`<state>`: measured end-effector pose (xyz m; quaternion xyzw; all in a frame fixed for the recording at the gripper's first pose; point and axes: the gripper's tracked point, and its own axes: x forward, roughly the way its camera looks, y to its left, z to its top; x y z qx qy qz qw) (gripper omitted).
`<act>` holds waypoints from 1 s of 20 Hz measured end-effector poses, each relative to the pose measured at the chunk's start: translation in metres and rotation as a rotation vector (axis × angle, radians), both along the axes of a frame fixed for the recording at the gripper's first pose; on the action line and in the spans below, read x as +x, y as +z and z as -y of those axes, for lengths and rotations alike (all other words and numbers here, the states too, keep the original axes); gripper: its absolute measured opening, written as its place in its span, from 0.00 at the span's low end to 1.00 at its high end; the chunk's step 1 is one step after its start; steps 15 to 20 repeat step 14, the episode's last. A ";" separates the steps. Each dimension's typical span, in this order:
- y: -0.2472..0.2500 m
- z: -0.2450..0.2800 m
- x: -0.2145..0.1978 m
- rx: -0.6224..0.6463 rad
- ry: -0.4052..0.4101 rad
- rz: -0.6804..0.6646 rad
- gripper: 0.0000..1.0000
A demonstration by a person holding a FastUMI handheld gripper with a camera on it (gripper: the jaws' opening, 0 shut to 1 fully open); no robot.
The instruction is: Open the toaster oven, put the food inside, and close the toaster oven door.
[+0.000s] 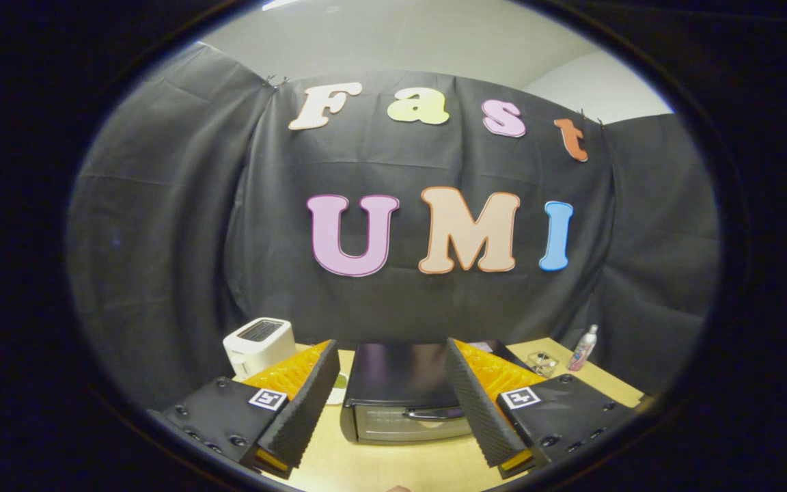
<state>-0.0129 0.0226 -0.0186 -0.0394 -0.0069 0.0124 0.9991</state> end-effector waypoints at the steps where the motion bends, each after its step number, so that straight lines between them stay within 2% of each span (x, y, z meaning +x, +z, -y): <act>1: 0.001 0.003 -0.002 0.005 -0.008 0.002 0.98; 9: 0.005 0.006 -0.008 0.044 0.001 0.017 0.98; 20: 0.008 0.010 -0.012 0.035 0.000 0.032 0.98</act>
